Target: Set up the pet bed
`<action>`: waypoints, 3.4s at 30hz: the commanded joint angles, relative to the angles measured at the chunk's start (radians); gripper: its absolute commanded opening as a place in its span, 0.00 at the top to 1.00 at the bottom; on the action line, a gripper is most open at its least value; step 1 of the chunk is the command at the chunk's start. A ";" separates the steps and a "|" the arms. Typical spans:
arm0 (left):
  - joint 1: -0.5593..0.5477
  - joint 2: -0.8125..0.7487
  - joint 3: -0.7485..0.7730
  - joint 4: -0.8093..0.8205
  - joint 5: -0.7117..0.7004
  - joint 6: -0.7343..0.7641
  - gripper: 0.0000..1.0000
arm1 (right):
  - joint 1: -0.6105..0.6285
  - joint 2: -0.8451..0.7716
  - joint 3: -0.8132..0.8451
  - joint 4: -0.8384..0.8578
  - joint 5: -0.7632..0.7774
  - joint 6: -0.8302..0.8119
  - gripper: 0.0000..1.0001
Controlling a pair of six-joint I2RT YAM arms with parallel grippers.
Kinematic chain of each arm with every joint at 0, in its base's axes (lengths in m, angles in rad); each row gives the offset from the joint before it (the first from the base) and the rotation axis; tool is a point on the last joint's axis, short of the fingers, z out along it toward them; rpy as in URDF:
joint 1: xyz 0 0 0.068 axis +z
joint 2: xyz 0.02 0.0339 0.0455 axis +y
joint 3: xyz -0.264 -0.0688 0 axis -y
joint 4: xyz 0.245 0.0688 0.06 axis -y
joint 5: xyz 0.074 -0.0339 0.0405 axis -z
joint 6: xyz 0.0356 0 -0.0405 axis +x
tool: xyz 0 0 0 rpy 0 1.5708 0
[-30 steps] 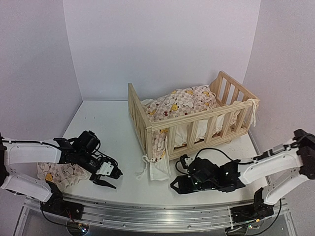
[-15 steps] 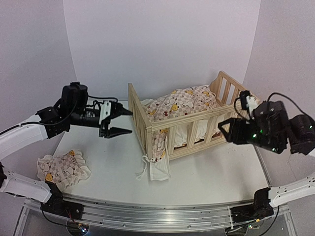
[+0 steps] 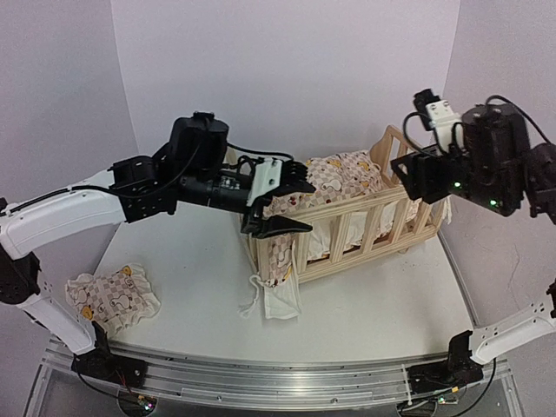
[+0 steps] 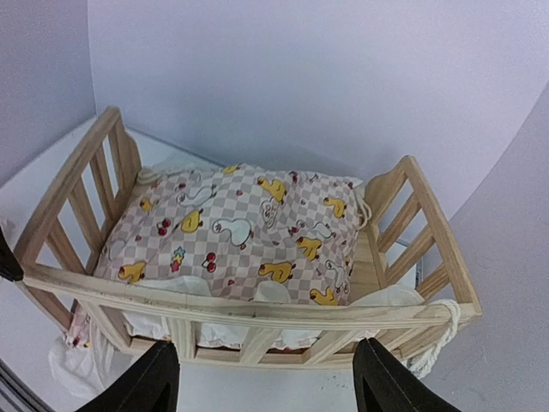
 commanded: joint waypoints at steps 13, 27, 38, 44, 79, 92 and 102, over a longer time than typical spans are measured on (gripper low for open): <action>0.001 0.250 0.339 -0.405 -0.275 -0.153 0.33 | -0.666 0.273 0.197 -0.109 -0.410 0.085 0.30; 0.012 0.214 0.255 -0.415 -0.333 -0.062 0.74 | -1.158 0.525 0.361 -0.141 -0.807 -0.035 0.30; 0.278 0.058 0.077 -0.366 -0.363 0.122 0.92 | -1.187 0.496 0.365 -0.174 -0.918 -0.101 0.41; 0.521 -0.045 -0.042 -0.186 -0.365 0.299 0.87 | -1.186 0.388 0.359 -0.168 -1.277 -0.073 0.41; 0.382 -0.069 0.026 -0.191 0.174 0.079 0.34 | -0.845 0.681 0.373 0.105 -0.985 0.345 0.73; 0.217 -0.004 0.050 -0.190 0.171 0.068 0.33 | -0.380 0.197 -0.231 0.338 -0.517 0.627 0.85; 0.200 -0.015 0.090 -0.246 0.286 -0.044 0.34 | -0.014 0.210 -0.241 0.359 -0.319 0.742 0.65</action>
